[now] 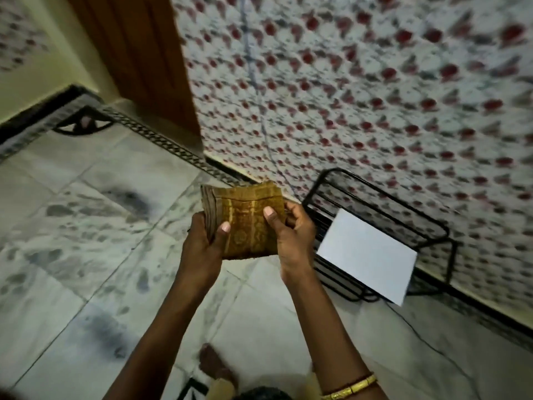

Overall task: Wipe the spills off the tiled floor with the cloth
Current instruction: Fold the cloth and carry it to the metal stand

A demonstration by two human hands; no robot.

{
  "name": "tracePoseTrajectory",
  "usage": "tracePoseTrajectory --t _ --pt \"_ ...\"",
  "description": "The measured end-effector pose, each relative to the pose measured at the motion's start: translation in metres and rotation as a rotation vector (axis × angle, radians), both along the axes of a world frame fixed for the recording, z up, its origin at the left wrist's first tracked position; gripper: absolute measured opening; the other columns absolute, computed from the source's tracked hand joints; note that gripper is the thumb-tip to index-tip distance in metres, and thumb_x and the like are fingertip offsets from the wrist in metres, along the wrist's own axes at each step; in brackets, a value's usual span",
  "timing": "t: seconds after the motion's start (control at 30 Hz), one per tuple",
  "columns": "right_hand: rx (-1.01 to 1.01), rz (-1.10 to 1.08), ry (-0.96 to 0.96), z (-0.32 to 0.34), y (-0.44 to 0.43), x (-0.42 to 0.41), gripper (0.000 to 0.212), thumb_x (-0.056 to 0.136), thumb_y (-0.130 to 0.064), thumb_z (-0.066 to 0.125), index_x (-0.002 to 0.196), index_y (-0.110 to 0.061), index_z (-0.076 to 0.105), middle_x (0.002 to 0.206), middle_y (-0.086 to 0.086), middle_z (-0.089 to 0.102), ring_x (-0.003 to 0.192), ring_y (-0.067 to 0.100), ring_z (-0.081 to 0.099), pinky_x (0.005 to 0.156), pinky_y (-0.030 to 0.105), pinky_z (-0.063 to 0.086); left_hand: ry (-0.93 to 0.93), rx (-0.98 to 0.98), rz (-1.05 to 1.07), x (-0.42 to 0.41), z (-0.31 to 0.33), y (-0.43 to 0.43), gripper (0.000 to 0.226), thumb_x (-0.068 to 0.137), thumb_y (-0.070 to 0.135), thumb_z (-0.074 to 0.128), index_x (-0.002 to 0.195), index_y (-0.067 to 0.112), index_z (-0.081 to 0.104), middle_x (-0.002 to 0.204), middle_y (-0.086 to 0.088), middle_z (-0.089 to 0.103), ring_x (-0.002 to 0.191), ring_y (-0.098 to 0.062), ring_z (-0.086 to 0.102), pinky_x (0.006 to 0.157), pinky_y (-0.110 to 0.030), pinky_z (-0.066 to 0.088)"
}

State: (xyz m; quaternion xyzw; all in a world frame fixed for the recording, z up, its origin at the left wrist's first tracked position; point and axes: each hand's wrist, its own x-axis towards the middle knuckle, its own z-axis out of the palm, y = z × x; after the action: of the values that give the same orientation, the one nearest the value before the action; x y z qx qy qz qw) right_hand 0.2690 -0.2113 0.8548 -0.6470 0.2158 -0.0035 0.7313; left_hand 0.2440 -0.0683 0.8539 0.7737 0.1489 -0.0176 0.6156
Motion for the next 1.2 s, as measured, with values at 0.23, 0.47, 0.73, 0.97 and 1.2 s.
tracePoseTrajectory --t 0.23,0.47,0.73,0.97,1.2 --pt "-0.094 -0.163 0.077 -0.041 -0.175 -0.034 0.024 0.084 -0.028 0.073 0.105 -0.023 0.064 0.101 0.006 0.071 0.095 0.02 0.068 0.082 0.041 0.059 0.05 0.051 -0.185 -0.003 -0.036 -0.172 0.044 0.085 0.043 0.053 0.122 0.02 0.048 0.121 -0.007 0.061 0.11 -0.023 0.059 0.09 -0.039 0.052" --pt "-0.146 -0.264 0.092 -0.087 -0.344 -0.053 0.024 0.087 -0.029 0.069 0.109 -0.027 0.06 0.09 0.0 0.069 0.085 0.011 0.065 0.08 0.037 0.059 0.043 0.083 -0.297 0.001 -0.097 -0.348 0.035 0.096 0.024 0.055 0.128 0.014 0.049 0.125 -0.005 0.058 0.112 -0.018 0.057 0.085 -0.021 0.05" --pt "-0.096 -0.287 0.167 -0.193 -0.465 -0.056 0.039 0.088 -0.005 0.062 0.12 -0.026 0.054 0.114 0.013 0.065 0.106 0.025 0.062 0.082 0.035 0.055 0.055 0.321 -0.472 0.031 -0.2 -0.466 0.035 0.093 0.02 0.058 0.123 0.003 0.052 0.112 -0.008 0.042 0.102 -0.024 0.048 0.081 -0.033 0.044" --pt "-0.112 -0.322 0.317 -0.325 -0.51 -0.05 0.043 0.091 0.0 0.058 0.123 -0.027 0.052 0.116 0.01 0.063 0.101 0.021 0.062 0.082 0.039 0.057 0.156 0.39 -0.631 0.045 -0.326 -0.509 0.057 0.082 0.047 0.044 0.115 0.002 0.055 0.109 -0.017 0.058 0.096 -0.034 0.058 0.08 -0.047 0.05" --pt "-0.156 -0.344 0.431 -0.435 -0.532 -0.04 0.045 0.09 -0.002 0.059 0.128 -0.025 0.051 0.124 0.01 0.06 0.109 0.025 0.06 0.092 0.048 0.054 0.231 0.505 -0.728 0.062 -0.43 -0.536 0.056 0.086 0.051 0.047 0.116 0.003 0.052 0.112 -0.019 0.055 0.097 -0.037 0.058 0.077 -0.044 0.049"
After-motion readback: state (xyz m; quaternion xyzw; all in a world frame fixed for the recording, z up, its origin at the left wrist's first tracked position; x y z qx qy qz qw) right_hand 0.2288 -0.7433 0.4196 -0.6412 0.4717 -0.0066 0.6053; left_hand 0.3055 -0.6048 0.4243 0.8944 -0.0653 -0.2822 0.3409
